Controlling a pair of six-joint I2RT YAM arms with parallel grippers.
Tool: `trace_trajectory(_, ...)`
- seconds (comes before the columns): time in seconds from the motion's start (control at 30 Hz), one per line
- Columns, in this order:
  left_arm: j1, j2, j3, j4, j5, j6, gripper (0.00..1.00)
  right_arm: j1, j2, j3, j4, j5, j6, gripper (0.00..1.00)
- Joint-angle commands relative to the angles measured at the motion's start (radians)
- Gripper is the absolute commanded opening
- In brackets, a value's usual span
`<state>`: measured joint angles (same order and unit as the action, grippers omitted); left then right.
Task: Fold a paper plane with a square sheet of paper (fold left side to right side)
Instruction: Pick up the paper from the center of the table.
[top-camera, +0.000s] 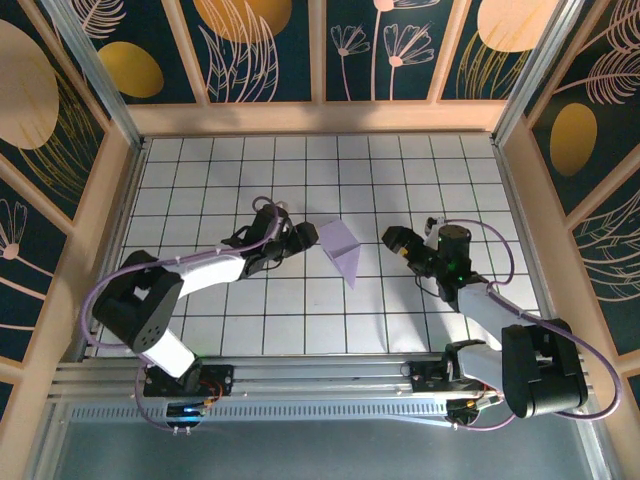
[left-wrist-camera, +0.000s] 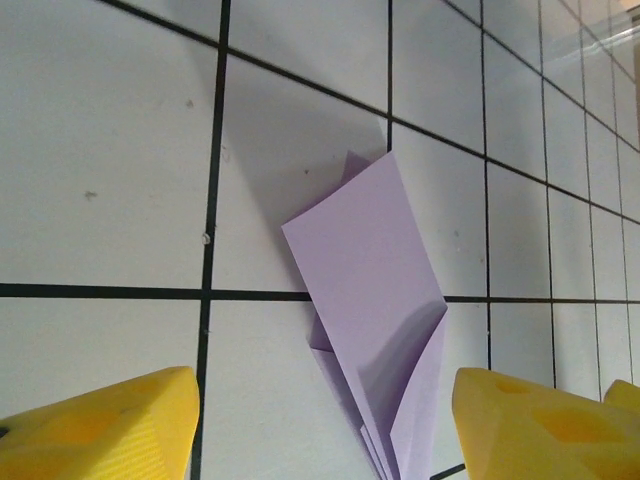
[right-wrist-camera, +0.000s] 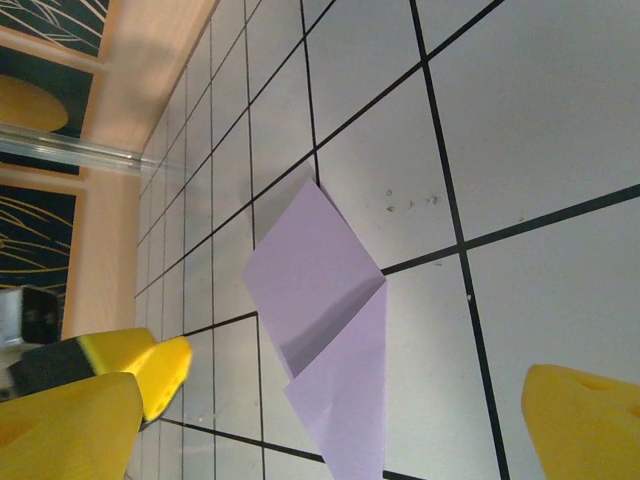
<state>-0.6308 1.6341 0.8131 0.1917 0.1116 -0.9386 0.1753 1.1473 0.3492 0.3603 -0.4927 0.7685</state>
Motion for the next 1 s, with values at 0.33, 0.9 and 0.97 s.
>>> trace_trajectory(0.33, -0.004, 0.253, 0.133, 0.147, 0.207, -0.083, 0.51, -0.040, -0.023, -0.013, 0.008, -0.064, -0.007, 0.98)
trace_trajectory(0.9, -0.003, 0.256, 0.130, 0.179, 0.183, -0.039, 0.04, -0.072, -0.082, -0.029, 0.002, -0.129, -0.071, 0.97)
trace_trajectory(0.97, -0.002, 0.197, 0.093, 0.197, 0.172, -0.002, 0.00, -0.072, -0.081, -0.028, 0.019, -0.171, -0.103, 0.96)
